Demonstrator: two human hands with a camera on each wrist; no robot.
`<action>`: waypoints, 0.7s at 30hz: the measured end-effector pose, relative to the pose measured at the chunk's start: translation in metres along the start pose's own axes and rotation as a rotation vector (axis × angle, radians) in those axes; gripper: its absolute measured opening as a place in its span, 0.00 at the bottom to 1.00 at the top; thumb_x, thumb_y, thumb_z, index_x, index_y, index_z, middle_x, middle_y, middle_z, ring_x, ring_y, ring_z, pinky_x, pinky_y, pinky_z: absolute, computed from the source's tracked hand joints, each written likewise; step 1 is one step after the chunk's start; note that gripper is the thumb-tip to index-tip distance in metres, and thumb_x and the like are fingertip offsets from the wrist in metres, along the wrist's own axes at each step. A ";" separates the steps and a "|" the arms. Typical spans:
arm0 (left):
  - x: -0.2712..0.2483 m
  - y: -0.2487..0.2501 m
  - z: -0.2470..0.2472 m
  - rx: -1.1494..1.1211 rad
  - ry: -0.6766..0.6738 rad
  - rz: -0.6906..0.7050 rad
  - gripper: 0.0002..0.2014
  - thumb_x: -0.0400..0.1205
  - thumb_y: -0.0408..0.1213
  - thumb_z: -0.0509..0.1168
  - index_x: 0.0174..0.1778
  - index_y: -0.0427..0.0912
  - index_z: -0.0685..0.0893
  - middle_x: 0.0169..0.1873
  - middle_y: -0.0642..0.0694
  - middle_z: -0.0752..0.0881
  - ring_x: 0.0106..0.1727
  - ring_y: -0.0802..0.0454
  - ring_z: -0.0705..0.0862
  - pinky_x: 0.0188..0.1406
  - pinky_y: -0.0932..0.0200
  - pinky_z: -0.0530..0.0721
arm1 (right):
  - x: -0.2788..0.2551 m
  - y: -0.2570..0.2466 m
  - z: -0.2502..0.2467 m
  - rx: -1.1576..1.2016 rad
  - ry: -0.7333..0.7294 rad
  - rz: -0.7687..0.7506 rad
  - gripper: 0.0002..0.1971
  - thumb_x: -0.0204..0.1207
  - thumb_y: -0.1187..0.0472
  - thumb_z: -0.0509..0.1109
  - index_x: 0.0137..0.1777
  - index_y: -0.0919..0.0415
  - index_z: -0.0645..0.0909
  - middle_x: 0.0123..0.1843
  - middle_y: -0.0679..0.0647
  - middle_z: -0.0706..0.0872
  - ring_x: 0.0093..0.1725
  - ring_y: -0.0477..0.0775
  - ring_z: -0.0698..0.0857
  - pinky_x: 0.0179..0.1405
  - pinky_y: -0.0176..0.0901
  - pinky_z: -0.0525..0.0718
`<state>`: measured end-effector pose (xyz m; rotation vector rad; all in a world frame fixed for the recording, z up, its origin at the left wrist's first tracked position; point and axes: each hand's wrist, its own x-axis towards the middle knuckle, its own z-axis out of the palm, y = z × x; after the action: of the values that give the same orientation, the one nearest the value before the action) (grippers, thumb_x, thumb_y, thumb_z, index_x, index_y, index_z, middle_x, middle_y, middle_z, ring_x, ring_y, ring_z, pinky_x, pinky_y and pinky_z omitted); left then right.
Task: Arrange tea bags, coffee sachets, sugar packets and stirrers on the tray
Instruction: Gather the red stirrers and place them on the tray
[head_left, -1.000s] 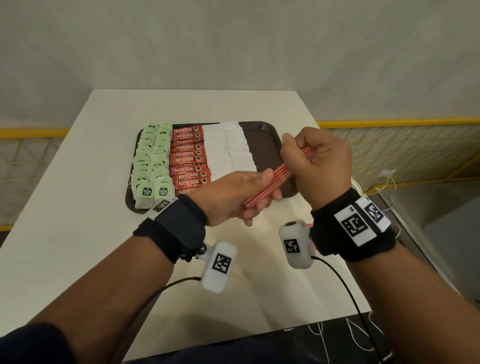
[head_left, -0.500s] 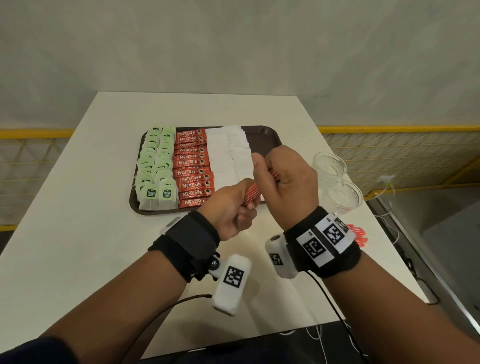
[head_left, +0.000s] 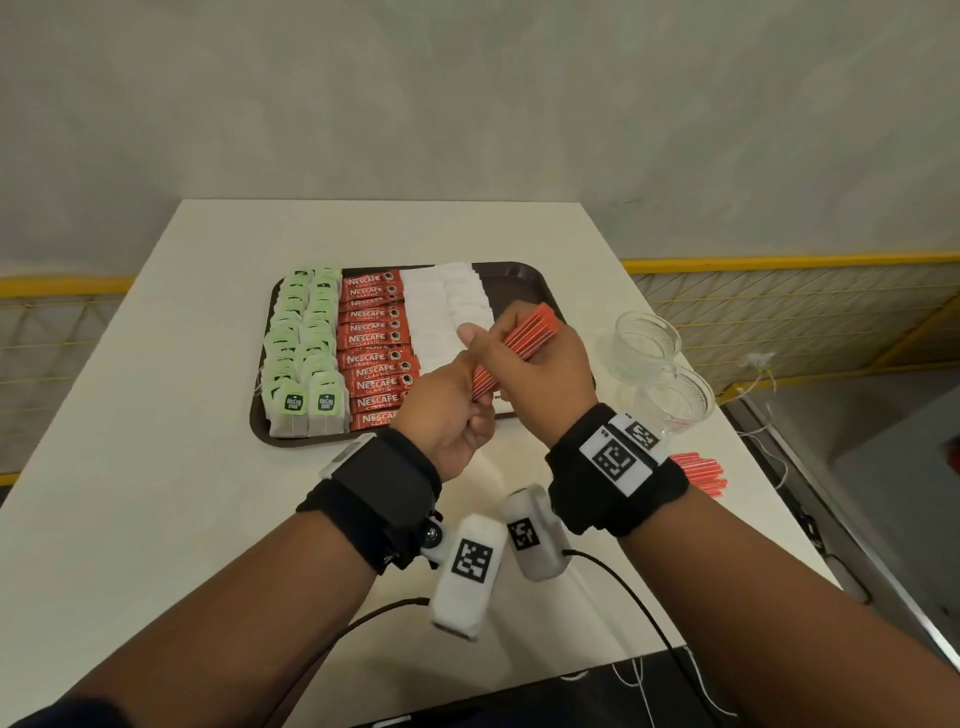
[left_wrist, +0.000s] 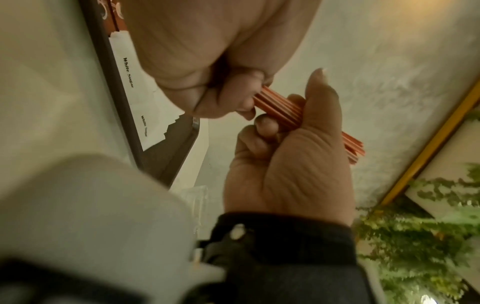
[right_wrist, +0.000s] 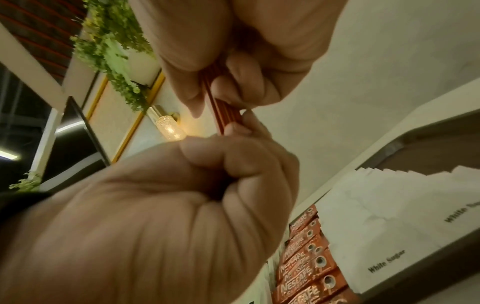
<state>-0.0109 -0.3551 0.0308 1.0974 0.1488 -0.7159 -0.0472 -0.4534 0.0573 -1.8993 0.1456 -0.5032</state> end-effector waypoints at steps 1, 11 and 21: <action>0.001 0.000 0.001 0.011 0.014 -0.004 0.14 0.90 0.44 0.56 0.49 0.44 0.85 0.26 0.48 0.72 0.21 0.60 0.64 0.15 0.70 0.66 | 0.005 0.002 -0.001 0.004 -0.002 0.021 0.15 0.74 0.56 0.76 0.32 0.60 0.76 0.26 0.52 0.80 0.28 0.48 0.81 0.32 0.42 0.82; 0.034 0.017 -0.020 0.729 0.119 0.236 0.20 0.89 0.48 0.55 0.53 0.35 0.84 0.44 0.41 0.85 0.38 0.48 0.82 0.40 0.54 0.83 | 0.094 0.029 -0.026 -0.162 -0.002 0.347 0.13 0.73 0.60 0.73 0.29 0.58 0.75 0.23 0.52 0.76 0.20 0.49 0.74 0.23 0.41 0.73; 0.050 0.016 -0.050 1.819 -0.098 0.381 0.08 0.82 0.38 0.68 0.56 0.45 0.87 0.53 0.48 0.86 0.53 0.49 0.84 0.52 0.60 0.79 | 0.129 0.080 -0.027 -0.931 -0.295 0.521 0.14 0.74 0.53 0.73 0.38 0.61 0.73 0.42 0.57 0.82 0.41 0.59 0.82 0.38 0.43 0.79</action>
<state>0.0489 -0.3310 -0.0027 2.6770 -0.9779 -0.4201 0.0691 -0.5500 0.0275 -2.6682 0.7579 0.2704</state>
